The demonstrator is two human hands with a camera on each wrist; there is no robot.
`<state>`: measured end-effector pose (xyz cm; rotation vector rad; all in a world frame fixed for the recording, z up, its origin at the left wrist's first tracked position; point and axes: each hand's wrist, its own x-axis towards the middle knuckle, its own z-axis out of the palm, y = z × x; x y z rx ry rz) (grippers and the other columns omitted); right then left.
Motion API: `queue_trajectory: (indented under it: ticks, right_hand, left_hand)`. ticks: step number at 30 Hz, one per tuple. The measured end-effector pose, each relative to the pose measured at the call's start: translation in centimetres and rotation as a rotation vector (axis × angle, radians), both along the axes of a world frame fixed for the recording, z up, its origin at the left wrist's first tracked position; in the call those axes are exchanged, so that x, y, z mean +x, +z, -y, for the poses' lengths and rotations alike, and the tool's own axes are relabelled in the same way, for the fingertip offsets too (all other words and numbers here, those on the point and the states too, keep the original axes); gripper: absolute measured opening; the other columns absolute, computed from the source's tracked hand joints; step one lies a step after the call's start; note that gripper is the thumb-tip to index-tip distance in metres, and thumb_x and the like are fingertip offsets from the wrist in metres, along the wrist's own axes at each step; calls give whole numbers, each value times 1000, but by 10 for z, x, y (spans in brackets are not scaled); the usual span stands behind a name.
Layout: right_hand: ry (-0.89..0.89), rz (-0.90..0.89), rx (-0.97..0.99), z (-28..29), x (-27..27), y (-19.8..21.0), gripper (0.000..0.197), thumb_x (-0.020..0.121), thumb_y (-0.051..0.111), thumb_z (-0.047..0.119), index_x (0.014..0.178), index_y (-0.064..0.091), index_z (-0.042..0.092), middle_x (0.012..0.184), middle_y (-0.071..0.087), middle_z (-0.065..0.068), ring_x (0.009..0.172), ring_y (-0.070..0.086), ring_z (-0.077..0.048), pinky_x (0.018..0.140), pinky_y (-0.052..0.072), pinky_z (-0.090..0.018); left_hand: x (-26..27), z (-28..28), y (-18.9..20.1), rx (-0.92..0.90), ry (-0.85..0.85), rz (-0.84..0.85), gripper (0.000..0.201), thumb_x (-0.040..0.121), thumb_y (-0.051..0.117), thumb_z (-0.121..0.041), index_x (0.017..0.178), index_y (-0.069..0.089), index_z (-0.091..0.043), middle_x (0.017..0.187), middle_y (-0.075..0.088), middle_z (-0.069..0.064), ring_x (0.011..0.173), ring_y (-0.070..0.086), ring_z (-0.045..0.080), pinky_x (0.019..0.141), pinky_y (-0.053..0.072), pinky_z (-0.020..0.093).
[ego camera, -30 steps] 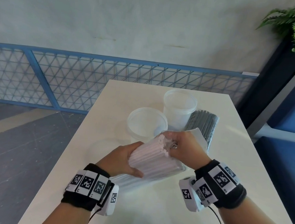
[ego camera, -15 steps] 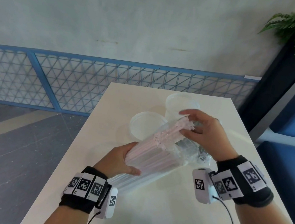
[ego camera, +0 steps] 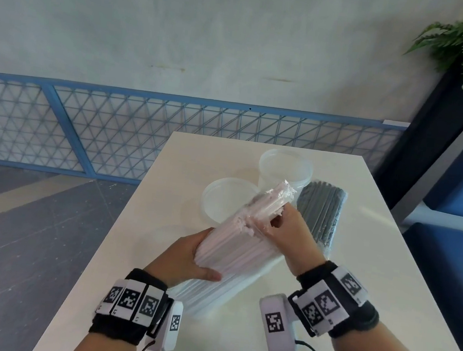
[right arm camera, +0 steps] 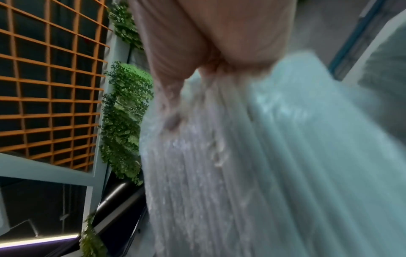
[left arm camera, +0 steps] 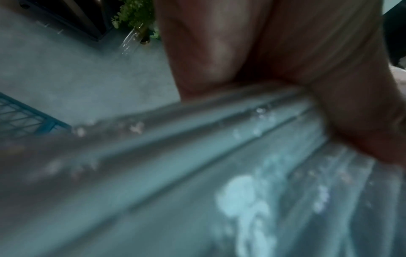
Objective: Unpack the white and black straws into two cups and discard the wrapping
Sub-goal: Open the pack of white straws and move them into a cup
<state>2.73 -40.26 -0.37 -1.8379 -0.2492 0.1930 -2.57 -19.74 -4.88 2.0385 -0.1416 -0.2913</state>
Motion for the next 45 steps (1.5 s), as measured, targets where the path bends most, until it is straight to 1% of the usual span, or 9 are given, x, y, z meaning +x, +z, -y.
queue_trajectory:
  ticks: [6, 13, 17, 19, 22, 26, 35, 40, 45]
  right_hand:
    - [-38, 57, -12, -21, 6, 8, 40, 83, 66, 26, 60, 34, 16, 49, 34, 3, 37, 27, -3, 40, 27, -14]
    - [25, 121, 157, -28, 12, 26, 51, 75, 62, 51, 83, 54, 1, 64, 50, -9, 58, 50, -17, 60, 43, -30]
    - [250, -59, 380, -34, 18, 31, 25, 75, 71, 22, 93, 62, 7, 84, 63, -14, 78, 63, -24, 73, 54, -29]
    - [278, -27, 284, -39, 19, 31, 25, 77, 72, 27, 89, 66, 6, 91, 65, -27, 86, 63, -40, 85, 53, -47]
    - [194, 107, 184, -47, 15, 35, 28, 86, 62, 31, 83, 67, 4, 84, 66, -22, 78, 63, -35, 79, 51, -45]
    - [73, 49, 488, -49, 22, 52, 12, 90, 53, 18, 83, 58, 9, 74, 60, -4, 70, 61, -14, 71, 50, -31]
    - [125, 91, 196, -59, 14, 37, 54, 73, 68, 46, 84, 66, -6, 83, 56, -44, 70, 56, -53, 66, 46, -44]
    - [84, 145, 264, -71, 13, 61, 20, 86, 62, 25, 78, 65, 7, 74, 64, -11, 71, 63, -24, 74, 53, -40]
    - [33, 159, 309, -80, 16, 70, 30, 89, 57, 31, 67, 62, 13, 71, 57, -14, 68, 56, -28, 68, 49, -43]
  left_hand:
    - [-6, -5, -4, -55, 76, -8, 67, 62, 85, -16, 107, 47, -49, 106, 62, -14, 103, 57, 0, 79, 48, 16]
    - [-10, -13, -10, -184, 150, -5, 69, 60, 85, -11, 113, 51, -40, 107, 65, -14, 97, 60, -8, 78, 50, 12]
    - [-14, -14, -6, -208, 174, 38, 68, 54, 85, -20, 111, 53, -38, 100, 68, -17, 95, 61, -10, 76, 48, 8]
    - [-14, -14, -3, -218, 173, 55, 69, 50, 87, -30, 109, 52, -38, 98, 68, -19, 93, 60, -12, 74, 48, 7]
    - [-14, -18, -4, -249, 193, 65, 83, 35, 85, -58, 109, 54, -38, 96, 68, -26, 93, 61, -9, 74, 49, 9]
    - [-15, -24, -1, -229, 198, 85, 84, 33, 82, -65, 108, 53, -42, 97, 66, -32, 94, 59, -13, 75, 47, 5]
    - [-13, -24, -1, -250, 205, 121, 63, 54, 86, -20, 106, 55, -36, 92, 68, -28, 88, 62, -10, 69, 49, 9]
    - [-11, -30, 11, -274, 240, 174, 77, 37, 84, -58, 105, 57, -36, 94, 69, -21, 90, 63, -5, 68, 50, 11]
    - [-12, -35, 12, -258, 247, 183, 76, 36, 83, -60, 104, 57, -37, 93, 70, -22, 89, 64, -4, 69, 50, 11]
